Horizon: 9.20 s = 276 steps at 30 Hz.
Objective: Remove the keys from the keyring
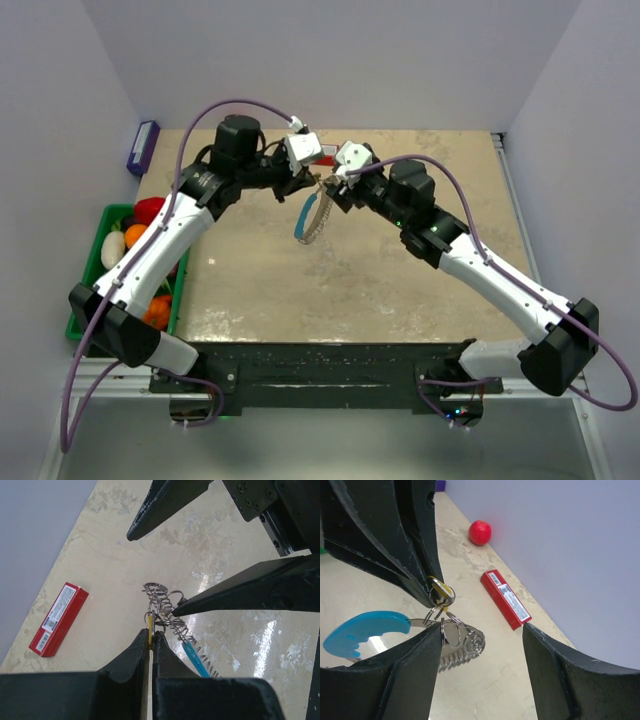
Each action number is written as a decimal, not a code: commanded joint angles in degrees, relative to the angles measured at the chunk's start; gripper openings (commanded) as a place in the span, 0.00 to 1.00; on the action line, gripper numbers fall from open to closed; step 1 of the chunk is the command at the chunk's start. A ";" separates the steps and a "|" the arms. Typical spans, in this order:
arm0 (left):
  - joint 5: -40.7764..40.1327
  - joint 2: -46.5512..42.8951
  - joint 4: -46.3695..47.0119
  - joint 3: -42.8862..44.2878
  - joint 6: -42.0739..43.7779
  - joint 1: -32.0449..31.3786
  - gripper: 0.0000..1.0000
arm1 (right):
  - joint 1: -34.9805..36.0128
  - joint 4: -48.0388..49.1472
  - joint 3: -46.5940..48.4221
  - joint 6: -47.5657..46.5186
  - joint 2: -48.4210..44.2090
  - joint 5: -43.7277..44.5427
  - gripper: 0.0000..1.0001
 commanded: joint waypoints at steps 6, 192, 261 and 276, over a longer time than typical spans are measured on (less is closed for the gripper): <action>2.44 -3.87 3.40 -1.21 0.03 0.03 0.00 | -0.37 5.49 3.55 -1.90 1.34 9.95 0.68; 14.04 -2.11 -0.91 -0.24 1.70 -1.11 0.29 | -1.95 -12.26 7.34 -0.14 -2.78 -14.38 0.00; 13.16 -4.92 0.23 -2.52 2.75 -1.72 0.00 | -3.36 -19.20 11.55 -2.24 -5.25 -18.42 0.45; 20.81 -6.95 -0.47 -3.67 4.60 -1.64 0.00 | -3.54 -22.98 10.32 -5.06 -3.05 -31.17 0.33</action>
